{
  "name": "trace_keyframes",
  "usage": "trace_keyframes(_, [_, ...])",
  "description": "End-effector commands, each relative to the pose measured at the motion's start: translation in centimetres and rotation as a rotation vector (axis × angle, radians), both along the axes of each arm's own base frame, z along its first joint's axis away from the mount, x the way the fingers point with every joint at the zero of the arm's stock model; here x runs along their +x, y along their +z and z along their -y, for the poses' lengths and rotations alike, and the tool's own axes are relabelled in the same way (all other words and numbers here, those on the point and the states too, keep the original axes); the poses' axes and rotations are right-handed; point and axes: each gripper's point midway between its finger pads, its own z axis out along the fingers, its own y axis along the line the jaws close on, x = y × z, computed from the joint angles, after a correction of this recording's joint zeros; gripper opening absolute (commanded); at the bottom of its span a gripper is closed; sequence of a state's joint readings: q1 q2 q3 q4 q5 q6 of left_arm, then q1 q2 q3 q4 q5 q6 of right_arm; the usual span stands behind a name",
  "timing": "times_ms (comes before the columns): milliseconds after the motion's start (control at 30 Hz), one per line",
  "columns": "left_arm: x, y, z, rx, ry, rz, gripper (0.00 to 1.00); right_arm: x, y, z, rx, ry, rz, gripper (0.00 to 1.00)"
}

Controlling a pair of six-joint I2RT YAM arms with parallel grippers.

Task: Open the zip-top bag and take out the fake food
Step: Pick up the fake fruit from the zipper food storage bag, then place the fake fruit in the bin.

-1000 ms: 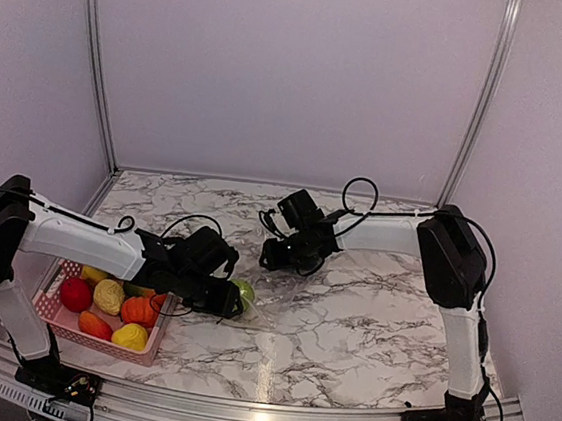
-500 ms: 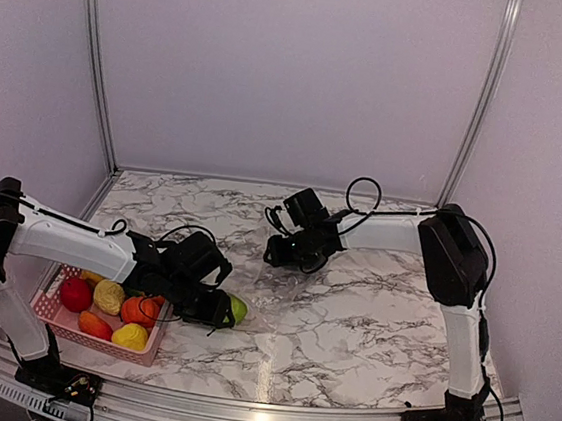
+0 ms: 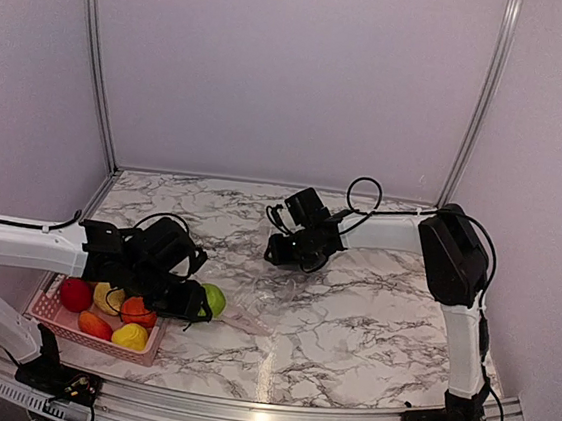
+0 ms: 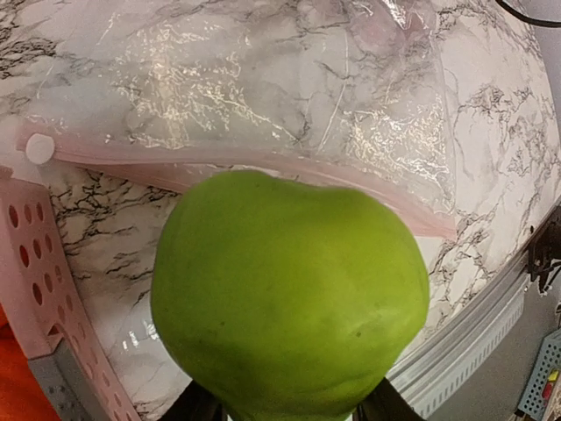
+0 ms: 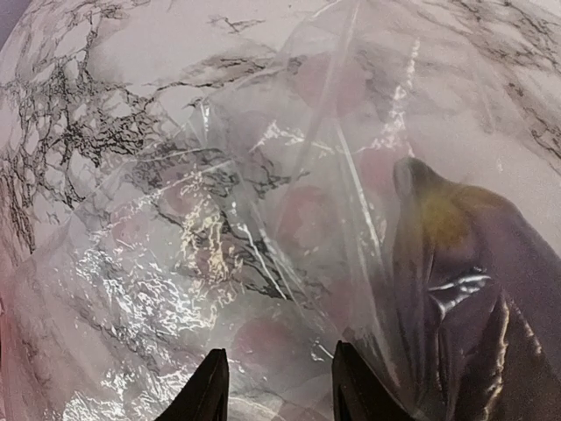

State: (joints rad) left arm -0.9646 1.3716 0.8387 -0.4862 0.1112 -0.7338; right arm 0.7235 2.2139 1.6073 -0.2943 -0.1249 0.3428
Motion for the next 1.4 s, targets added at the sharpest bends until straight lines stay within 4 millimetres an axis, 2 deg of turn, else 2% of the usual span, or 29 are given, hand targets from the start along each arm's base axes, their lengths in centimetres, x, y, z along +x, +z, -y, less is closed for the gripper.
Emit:
trace_keyframes(0, [-1.0, 0.6, -3.4, 0.067, 0.084, -0.007, 0.29, 0.6, 1.0, 0.0, 0.024, -0.010, 0.019, 0.39])
trace_keyframes(233, [-0.4, 3.0, -9.6, 0.113, 0.410, 0.056, 0.30, 0.5, 1.4, 0.0, 0.035, -0.003, 0.026, 0.39])
trace_keyframes(433, [-2.4, 2.4, -14.3, 0.095, 0.631, 0.007, 0.29, 0.3, 1.8, 0.0, 0.058, -0.006, 0.034, 0.39])
trace_keyframes(633, [-3.5, 2.1, -17.7, 0.106, 0.797, -0.007, 0.29, 0.1, 2.4, -0.2, 0.079, -0.002, 0.038, 0.39])
trace_keyframes(867, [-3.7, 1.1, -20.5, 0.080, 0.991, 0.004, 0.29, -0.1, 3.9, -0.1, 0.093, 0.010, 0.058, 0.39])
trace_keyframes(1067, [-3.9, 0.8, -22.1, 0.049, 1.110, 0.014, 0.37, -0.1, 6.1, 0.4, 0.092, 0.016, 0.105, 0.42])
trace_keyframes(1133, [-3.9, 0.7, -22.3, 0.044, 1.124, 0.019, 0.42, 0.1, 6.8, 0.7, 0.081, 0.016, 0.131, 0.45])
trace_keyframes(1267, [-3.7, 1.0, -22.4, 0.036, 1.133, 0.033, 0.61, 0.9, 7.5, 1.6, 0.043, 0.017, 0.173, 0.54])
trace_keyframes(1367, [-3.4, 1.5, -22.4, 0.019, 1.135, 0.051, 0.70, 1.6, 8.0, 2.6, 0.022, 0.012, 0.201, 0.60])
